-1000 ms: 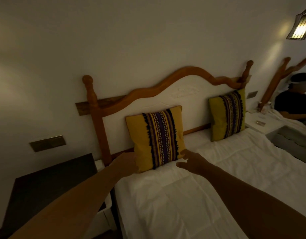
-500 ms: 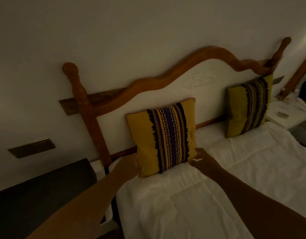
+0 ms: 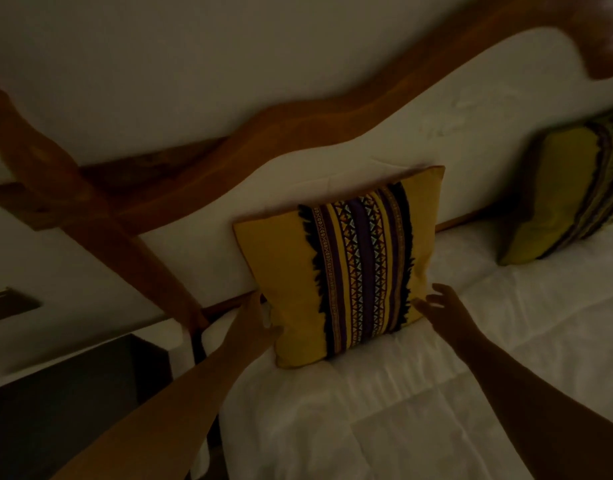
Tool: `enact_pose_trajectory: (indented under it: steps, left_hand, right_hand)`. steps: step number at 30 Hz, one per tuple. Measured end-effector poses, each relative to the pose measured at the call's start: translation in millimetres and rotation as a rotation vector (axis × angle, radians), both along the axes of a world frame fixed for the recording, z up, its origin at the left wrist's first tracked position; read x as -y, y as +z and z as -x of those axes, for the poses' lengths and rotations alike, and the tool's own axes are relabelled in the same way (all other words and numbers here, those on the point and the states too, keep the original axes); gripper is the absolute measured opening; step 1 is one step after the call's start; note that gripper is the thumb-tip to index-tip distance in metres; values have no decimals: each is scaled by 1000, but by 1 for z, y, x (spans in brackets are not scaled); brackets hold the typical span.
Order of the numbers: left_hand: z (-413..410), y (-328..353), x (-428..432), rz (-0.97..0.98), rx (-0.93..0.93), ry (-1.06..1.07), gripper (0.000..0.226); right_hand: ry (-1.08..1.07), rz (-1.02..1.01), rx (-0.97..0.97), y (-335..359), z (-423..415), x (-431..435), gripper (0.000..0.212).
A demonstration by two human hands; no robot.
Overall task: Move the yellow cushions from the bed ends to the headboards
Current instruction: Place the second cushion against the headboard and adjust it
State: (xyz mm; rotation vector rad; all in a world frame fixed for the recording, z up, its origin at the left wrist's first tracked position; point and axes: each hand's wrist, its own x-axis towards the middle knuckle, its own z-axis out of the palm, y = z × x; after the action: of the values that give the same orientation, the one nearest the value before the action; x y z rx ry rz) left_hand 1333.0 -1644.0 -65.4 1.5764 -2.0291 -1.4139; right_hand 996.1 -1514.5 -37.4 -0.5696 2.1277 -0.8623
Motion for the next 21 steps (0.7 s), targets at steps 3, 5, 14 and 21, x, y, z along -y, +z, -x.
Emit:
enact_pose_trajectory:
  steps: [3, 5, 14, 21]
  left_hand:
    - [11, -33, 19, -86, -75, 82, 103]
    - [17, -53, 29, -134, -154, 165, 108]
    - [42, -105, 43, -164, -209, 312, 114]
    - [46, -130, 53, -215, -205, 423, 83]
  right_hand:
    - [-51, 30, 24, -23, 24, 25, 72]
    - [-78, 65, 49, -36, 42, 42, 71]
    - [-104, 151, 105, -92, 103, 91, 76]
    - [-54, 203, 192, -111, 117, 120, 80]
